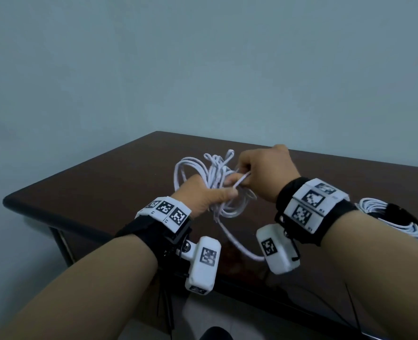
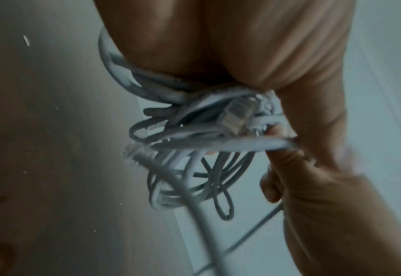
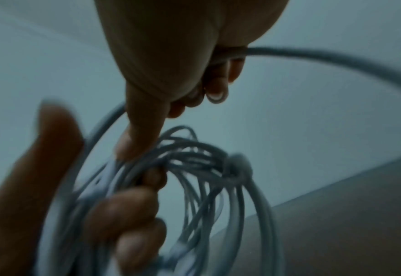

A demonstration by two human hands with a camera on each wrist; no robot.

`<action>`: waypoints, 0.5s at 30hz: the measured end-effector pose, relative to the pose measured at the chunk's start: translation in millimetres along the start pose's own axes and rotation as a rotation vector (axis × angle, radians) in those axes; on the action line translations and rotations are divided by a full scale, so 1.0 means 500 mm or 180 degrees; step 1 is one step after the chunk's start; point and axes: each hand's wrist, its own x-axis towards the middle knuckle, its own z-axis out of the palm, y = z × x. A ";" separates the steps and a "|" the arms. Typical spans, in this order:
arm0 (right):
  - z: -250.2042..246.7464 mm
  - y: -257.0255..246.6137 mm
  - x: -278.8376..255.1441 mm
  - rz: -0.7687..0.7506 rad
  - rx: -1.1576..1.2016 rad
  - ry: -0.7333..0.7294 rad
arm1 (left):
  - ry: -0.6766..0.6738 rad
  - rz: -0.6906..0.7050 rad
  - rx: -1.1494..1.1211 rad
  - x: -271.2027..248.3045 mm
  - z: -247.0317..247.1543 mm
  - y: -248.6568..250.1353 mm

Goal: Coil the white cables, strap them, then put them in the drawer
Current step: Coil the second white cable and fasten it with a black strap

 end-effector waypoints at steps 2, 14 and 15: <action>-0.003 0.017 0.003 0.0285 0.0434 -0.0163 | -0.0355 -0.0069 0.0201 -0.002 -0.001 0.010; 0.009 0.109 0.009 0.0949 0.2987 -0.0208 | -0.0331 -0.0221 -0.0371 -0.016 -0.007 -0.013; 0.014 0.106 0.009 0.0926 0.2808 -0.0246 | -0.0298 -0.0203 -0.0574 -0.014 -0.005 -0.017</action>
